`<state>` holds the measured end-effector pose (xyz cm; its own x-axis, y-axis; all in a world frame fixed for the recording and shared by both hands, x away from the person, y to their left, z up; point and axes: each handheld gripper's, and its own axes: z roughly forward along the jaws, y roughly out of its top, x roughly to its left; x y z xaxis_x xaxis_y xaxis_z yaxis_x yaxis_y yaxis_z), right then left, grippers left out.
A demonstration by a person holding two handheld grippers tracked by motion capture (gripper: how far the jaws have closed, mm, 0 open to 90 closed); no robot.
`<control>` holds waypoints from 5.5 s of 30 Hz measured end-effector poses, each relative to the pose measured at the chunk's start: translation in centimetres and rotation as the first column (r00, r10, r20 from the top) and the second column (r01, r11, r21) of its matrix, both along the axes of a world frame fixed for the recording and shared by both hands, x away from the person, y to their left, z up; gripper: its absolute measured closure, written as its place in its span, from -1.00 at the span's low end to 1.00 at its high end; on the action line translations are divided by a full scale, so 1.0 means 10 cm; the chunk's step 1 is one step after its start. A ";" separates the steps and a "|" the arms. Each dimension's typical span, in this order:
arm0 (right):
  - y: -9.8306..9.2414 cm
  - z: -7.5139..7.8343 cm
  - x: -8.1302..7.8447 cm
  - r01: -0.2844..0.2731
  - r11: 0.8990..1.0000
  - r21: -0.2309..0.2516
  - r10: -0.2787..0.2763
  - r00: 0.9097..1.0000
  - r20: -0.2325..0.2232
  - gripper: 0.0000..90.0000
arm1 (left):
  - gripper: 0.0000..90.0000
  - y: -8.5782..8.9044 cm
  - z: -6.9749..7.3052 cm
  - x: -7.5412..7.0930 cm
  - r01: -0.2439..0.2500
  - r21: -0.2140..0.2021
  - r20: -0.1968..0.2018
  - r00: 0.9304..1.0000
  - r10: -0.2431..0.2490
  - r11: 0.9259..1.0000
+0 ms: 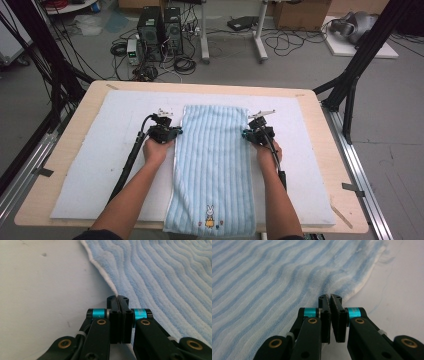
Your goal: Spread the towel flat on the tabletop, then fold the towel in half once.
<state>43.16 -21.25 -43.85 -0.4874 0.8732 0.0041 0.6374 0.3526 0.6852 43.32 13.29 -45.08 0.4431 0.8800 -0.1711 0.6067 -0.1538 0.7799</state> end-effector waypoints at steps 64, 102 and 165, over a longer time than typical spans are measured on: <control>0.00 0.00 -1.96 -0.004 0.999 0.036 0.003 1.000 0.010 0.42 | 0.94 0.27 -0.02 -1.91 0.267 -0.042 -0.014 0.963 -0.268 0.963; 0.20 -0.07 -2.05 -0.119 0.990 0.081 0.117 0.993 0.022 0.61 | 0.98 0.11 -0.02 -1.88 0.312 -0.016 0.001 0.950 -0.312 0.950; -0.56 0.42 -1.51 -0.062 0.984 0.169 0.016 0.966 0.258 -0.76 | -0.57 0.94 0.55 -1.24 0.199 -0.196 0.318 0.939 -0.130 0.960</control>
<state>28.09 -26.85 -39.66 -0.5260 0.8501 0.0259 0.4216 0.2341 0.8760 30.91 22.66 -39.60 0.6393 0.7451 -0.1901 0.3208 -0.0338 0.9465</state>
